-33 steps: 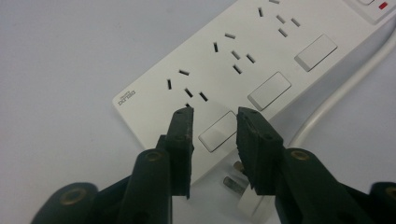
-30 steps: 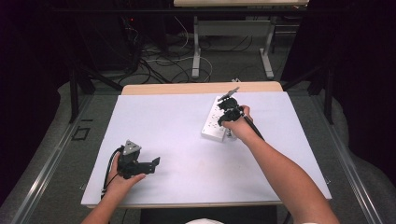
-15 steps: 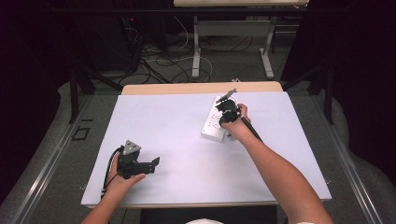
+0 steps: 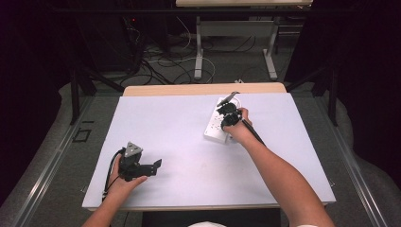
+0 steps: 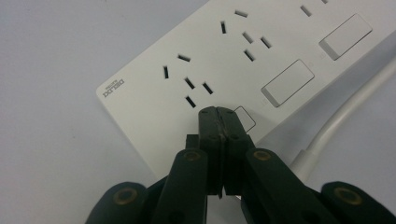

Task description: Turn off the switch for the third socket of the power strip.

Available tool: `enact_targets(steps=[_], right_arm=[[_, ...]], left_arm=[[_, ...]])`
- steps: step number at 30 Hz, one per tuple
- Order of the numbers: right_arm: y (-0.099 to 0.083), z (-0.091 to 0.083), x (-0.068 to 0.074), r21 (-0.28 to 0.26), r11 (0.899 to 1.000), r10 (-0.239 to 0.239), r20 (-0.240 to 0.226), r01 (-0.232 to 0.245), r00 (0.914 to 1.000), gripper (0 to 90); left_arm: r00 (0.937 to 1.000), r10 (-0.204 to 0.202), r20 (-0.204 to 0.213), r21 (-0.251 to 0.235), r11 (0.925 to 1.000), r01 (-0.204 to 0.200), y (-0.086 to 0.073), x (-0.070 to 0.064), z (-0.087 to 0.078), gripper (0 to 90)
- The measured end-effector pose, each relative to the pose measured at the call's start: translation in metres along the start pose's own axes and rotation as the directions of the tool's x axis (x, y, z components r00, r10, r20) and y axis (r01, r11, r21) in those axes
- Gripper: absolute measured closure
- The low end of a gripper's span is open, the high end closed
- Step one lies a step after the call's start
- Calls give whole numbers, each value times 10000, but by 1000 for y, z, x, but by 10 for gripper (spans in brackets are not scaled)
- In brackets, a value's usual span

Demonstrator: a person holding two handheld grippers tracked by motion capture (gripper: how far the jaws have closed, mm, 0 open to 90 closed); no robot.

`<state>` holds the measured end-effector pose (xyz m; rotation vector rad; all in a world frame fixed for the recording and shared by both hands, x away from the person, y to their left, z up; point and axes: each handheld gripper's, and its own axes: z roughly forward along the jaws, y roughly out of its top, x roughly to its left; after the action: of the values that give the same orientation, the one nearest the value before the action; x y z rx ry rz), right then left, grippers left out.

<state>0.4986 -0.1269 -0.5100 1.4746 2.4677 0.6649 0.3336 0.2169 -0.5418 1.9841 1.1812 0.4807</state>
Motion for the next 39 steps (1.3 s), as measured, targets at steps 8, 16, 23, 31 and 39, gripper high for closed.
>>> enact_targets(steps=[8,16,23,31,39], right_arm=[[0,-3,-2,370,9992,163,201,-170,9997,900],[-2,-3,-2,307,9995,99,249,-106,9996,900],[-4,1,-3,38,9998,208,-118,-208,9997,900],[-3,-1,0,417,9988,256,77,-259,9996,900],[-4,-1,3,265,9991,325,67,-326,9995,835]], left_arm=[[10000,3,-20,5,10000,-3,0,0,0,83],[10000,7,-33,25,10000,-7,0,0,0,83],[10000,22,-50,37,10000,-22,0,0,0,83],[10000,-27,-55,6,10000,27,0,0,0,83],[10000,-47,-72,35,10000,48,-1,0,1,83]])
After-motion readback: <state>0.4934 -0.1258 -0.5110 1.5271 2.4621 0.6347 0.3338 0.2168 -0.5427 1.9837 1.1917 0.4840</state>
